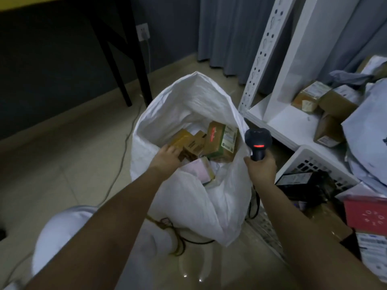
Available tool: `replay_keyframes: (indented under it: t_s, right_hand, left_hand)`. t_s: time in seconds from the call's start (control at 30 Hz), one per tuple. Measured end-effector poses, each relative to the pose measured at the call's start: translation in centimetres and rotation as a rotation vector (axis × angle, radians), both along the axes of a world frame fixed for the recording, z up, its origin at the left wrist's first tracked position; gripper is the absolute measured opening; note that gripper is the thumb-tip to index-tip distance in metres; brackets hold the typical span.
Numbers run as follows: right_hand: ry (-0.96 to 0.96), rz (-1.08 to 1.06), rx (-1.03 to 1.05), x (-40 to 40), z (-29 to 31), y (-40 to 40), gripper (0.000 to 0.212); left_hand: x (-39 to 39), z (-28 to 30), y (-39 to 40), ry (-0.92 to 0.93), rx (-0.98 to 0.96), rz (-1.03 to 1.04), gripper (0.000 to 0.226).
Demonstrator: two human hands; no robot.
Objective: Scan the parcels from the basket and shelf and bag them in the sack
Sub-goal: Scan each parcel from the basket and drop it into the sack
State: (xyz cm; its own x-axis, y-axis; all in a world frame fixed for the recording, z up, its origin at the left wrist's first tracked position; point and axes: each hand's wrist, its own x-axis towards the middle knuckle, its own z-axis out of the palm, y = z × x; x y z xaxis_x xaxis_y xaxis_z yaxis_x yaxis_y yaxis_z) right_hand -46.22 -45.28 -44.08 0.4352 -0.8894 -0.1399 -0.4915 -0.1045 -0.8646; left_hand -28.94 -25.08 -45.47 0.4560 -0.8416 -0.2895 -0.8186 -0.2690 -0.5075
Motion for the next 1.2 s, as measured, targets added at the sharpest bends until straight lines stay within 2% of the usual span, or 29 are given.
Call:
replay_keyframes:
  t_s: [0.1,0.17,0.23,0.27,0.37,0.47,0.53,0.67,0.87,0.97,1.2]
  right_hand:
    - [-0.023,0.028,-0.043,1.0,0.7,1.1,0.02]
    - [-0.034,0.066,-0.067,1.8,1.7,1.9,0.02]
    - [-0.041,0.113,-0.076,2.5,2.5,2.7,0.021]
    - [-0.027,0.138,-0.09,2.8,2.9,3.2,0.021]
    - [0.004,0.174,-0.113,3.2,3.8,4.5,0.02]
    - [-0.005,0.177,-0.09,2.7,4.6,5.8,0.022]
    - [-0.029,0.194,-0.07,1.9,5.1,6.3,0.021]
    - [-0.09,0.192,0.042,-1.0,6.1,6.2,0.012]
    - [-0.202,0.028,0.222,-8.0,6.7,4.8,0.018]
    - [-0.189,-0.109,0.251,-12.6,6.0,3.6,0.012]
    - [-0.101,-0.348,0.359,-23.9,4.2,0.6,0.012]
  left_hand:
    - [1.5,2.8,4.0,-0.1,-0.088,-0.153,0.018]
    - [2.4,3.8,7.5,-0.15,-0.177,-0.146,0.025]
    - [1.9,6.4,11.0,-0.222,-0.161,-0.011,0.019]
    - [1.7,7.1,12.7,-0.198,-0.102,0.07,0.014]
    - [0.6,7.3,17.4,-0.133,0.087,0.437,0.035]
    - [-1.0,6.4,18.8,-0.083,0.142,0.638,0.04]
    - [-1.9,5.9,17.9,-0.019,0.047,0.662,0.039]
    - [-3.7,5.4,13.4,0.12,-0.268,0.585,0.035]
    - [-8.8,4.9,4.1,0.463,-0.807,0.397,0.029]
    - [-12.0,4.5,-0.8,0.607,-0.869,0.323,0.032]
    - [-18.9,1.8,-9.7,0.851,-0.776,0.186,0.03]
